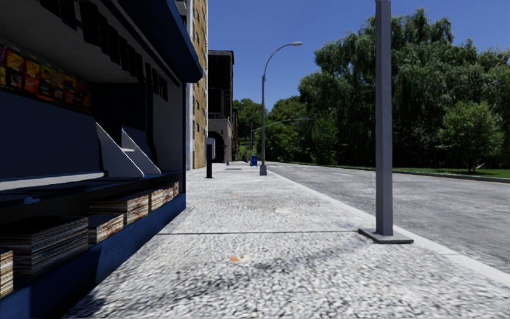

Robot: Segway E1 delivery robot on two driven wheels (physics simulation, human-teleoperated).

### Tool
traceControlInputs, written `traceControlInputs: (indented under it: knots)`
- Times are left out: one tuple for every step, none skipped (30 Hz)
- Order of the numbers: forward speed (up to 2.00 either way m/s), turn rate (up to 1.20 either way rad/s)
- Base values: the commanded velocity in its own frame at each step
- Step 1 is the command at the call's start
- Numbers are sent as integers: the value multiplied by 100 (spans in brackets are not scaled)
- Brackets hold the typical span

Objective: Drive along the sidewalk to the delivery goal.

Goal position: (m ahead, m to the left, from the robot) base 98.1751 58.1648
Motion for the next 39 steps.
traceControlInputs:
  knots:
    - [144, 0]
    - [144, 0]
    - [144, 0]
    - [144, 0]
    - [144, 0]
    - [144, 0]
    - [144, 0]
    - [144, 0]
    - [144, 0]
    - [144, 0]
    - [144, 0]
    - [144, 8]
    - [144, 21]
    - [144, 27]
    - [144, 27]
    - [144, 29]
    - [144, 15]
    - [144, 1]
    - [144, 1]
    - [144, 0]
    - [144, 0]
    - [144, 0]
    - [144, 0]
    - [144, 0]
    - [144, 0]
    - [144, 0]
    - [144, 0]
    - [144, 0]
    - [144, 0]
    - [144, 0]
    - [144, 0]
    - [144, 0]
    - [144, 0]
    - [148, 0]
    - [155, 0]
    - [162, 0]
    - [162, 0]
    - [168, 0]
    - [171, 0]
